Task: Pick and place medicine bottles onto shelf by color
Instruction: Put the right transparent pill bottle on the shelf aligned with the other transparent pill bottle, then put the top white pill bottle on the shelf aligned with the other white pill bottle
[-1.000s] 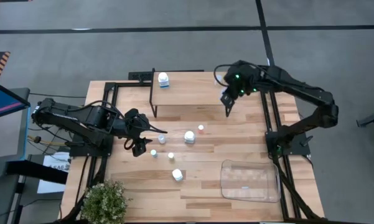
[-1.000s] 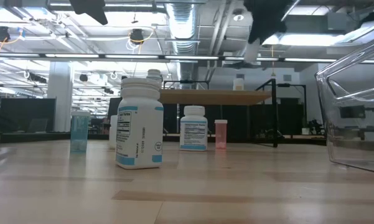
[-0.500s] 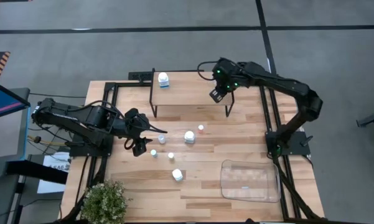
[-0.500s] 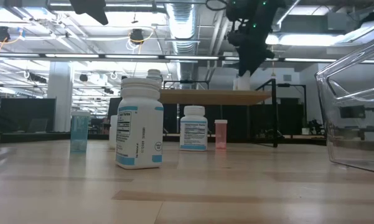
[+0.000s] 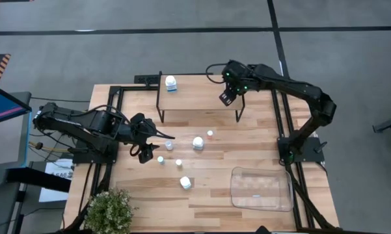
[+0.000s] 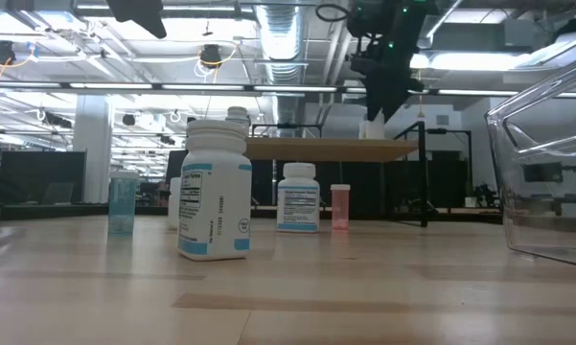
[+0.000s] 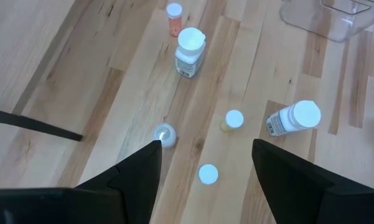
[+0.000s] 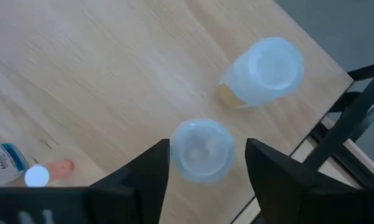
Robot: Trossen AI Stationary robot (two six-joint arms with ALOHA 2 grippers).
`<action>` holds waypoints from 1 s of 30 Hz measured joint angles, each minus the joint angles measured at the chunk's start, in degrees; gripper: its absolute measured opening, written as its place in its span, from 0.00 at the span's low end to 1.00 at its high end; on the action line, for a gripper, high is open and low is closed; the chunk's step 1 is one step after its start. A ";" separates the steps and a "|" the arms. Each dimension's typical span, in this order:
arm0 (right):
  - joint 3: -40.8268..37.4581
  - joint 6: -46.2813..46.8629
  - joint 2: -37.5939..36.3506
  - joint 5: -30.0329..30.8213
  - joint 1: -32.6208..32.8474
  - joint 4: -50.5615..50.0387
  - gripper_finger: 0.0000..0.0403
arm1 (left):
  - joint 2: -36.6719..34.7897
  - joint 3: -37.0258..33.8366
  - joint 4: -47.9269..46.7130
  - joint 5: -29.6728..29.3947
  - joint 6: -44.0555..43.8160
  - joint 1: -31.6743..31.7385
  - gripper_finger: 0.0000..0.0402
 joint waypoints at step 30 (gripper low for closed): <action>16.76 4.61 -7.90 -1.92 22.66 -27.01 0.60 | 2.75 0.02 -3.67 5.18 -2.17 -1.51 0.59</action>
